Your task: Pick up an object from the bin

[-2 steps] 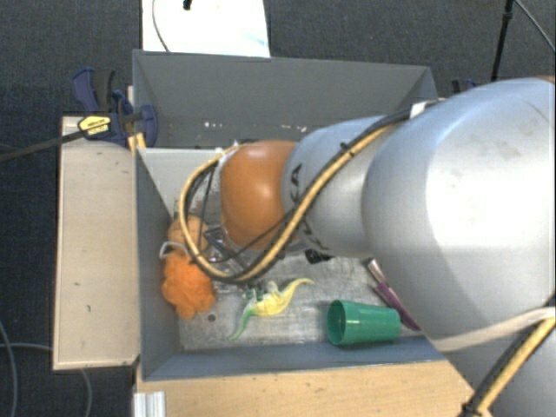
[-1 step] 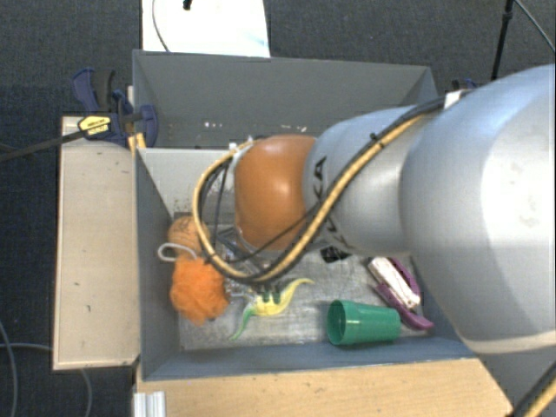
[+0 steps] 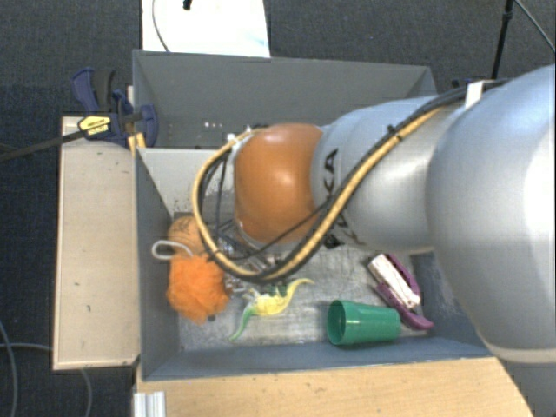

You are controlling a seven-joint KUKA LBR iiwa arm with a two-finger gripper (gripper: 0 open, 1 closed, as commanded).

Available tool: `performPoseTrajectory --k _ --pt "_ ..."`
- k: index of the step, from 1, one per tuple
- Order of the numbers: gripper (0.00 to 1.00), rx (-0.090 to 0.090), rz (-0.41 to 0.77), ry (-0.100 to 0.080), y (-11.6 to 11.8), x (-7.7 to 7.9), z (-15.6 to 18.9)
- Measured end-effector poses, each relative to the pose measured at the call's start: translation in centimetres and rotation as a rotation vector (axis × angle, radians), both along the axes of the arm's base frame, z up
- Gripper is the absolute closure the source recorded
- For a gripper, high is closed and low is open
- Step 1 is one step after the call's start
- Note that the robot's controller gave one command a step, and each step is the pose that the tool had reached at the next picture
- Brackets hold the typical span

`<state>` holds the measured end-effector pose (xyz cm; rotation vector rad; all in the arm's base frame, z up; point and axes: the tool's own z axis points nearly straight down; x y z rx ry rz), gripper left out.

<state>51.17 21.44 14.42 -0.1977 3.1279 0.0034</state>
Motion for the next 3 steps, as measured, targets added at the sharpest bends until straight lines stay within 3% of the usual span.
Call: performPoseTrajectory --k 1,2,3 --pt "1.00 -0.003 0.016 0.011 -0.7 1.1 2.0" --pt "1.00 -0.001 -0.022 0.003 -0.5 0.9 3.9" --pt "1.00 -0.002 0.005 0.007 -1.5 2.1 6.0"
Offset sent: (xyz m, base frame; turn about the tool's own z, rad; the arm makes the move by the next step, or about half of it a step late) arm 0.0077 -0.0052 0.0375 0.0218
